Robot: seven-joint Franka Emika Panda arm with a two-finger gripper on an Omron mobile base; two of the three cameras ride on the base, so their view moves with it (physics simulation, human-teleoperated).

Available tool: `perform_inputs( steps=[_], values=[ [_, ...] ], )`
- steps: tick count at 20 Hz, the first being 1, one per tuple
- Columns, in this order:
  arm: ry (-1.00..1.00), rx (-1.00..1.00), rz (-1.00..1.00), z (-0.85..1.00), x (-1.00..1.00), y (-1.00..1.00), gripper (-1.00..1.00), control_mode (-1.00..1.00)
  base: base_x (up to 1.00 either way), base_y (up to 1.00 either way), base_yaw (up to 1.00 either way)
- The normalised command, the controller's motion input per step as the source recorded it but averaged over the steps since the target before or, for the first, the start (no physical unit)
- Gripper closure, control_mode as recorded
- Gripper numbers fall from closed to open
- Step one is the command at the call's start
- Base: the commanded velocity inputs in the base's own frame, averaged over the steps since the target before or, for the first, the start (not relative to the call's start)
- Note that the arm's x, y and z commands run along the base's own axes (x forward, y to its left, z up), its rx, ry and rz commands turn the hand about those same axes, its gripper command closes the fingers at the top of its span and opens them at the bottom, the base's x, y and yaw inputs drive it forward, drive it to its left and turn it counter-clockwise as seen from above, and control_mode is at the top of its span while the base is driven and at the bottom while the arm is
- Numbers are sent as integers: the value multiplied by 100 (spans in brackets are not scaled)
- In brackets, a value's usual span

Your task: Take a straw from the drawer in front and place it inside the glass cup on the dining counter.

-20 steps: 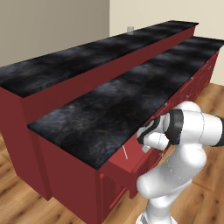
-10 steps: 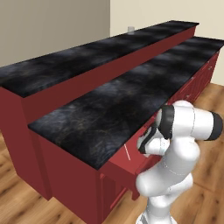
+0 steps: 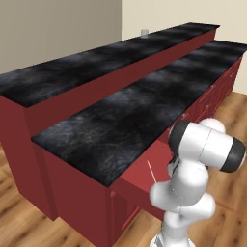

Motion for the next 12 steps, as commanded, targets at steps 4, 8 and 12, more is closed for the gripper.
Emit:
perform_inputs(
  steps=[4,8,12],
  values=[
    [9,-13,0,0,-46,-76,-100,-100,0,0,0],
    [13,-6,0,0,-31,-54,-100,-100,0,0,0],
    [5,4,0,31,-22,-14,-100,-100,0,0,0]
  ],
)
